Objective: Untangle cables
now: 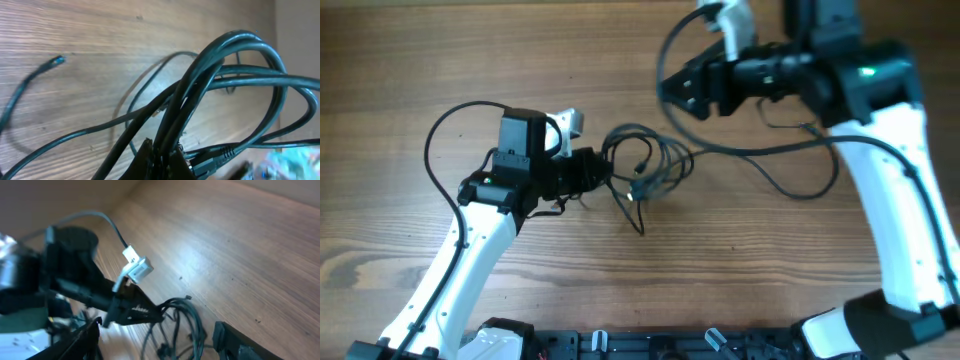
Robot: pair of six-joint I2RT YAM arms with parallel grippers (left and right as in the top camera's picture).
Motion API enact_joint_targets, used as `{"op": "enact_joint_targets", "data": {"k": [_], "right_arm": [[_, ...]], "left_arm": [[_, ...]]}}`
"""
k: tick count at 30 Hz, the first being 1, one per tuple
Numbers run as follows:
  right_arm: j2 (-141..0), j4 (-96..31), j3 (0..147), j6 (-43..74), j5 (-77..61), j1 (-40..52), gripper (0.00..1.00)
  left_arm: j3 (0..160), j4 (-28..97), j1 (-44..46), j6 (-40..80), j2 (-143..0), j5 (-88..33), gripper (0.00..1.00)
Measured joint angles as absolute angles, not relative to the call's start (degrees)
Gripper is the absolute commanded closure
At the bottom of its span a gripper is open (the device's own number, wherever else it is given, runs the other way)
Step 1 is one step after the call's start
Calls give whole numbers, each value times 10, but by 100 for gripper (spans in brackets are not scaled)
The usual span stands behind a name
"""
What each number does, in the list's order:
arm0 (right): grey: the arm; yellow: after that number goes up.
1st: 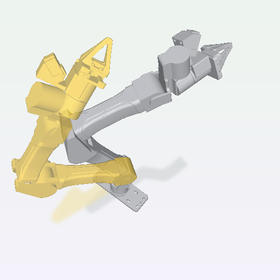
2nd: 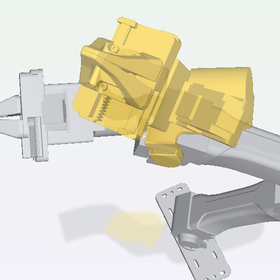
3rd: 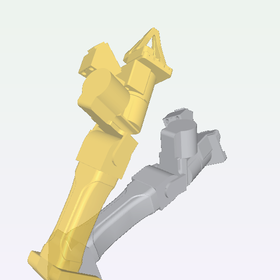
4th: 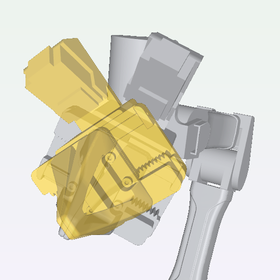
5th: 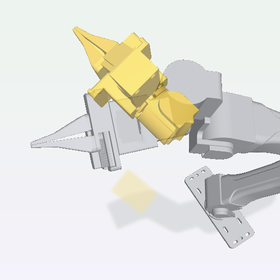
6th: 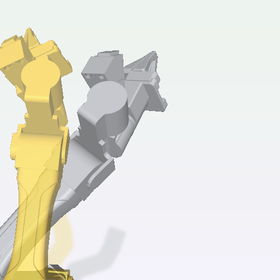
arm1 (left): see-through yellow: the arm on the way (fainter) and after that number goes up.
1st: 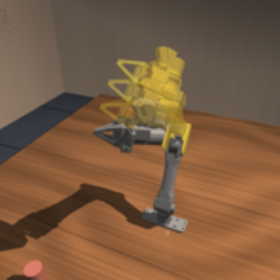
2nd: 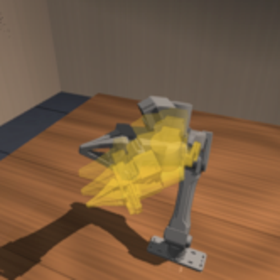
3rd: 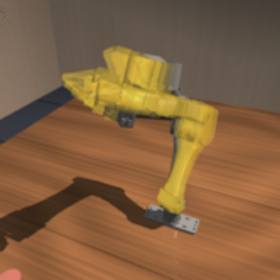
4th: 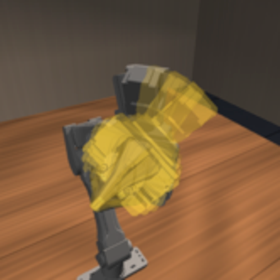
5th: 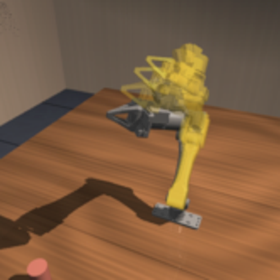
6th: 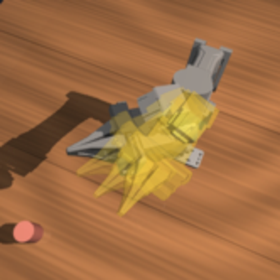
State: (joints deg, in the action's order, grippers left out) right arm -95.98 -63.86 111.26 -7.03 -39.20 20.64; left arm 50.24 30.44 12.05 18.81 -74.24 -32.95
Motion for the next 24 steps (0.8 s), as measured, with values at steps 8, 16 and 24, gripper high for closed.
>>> {"op": "enact_joint_targets", "data": {"k": [8,16,24], "right_arm": [[-1076,-695,1113,-134,-299,287,41],[-1106,-749,1113,-134,-280,308,55],[-1106,-755,1113,-116,-281,309,60]], "left_arm": [[502,313,120,153,-742,-355,96],[502,321,120,153,-742,-338,96],[502,326,120,156,-742,-312,96]]}}
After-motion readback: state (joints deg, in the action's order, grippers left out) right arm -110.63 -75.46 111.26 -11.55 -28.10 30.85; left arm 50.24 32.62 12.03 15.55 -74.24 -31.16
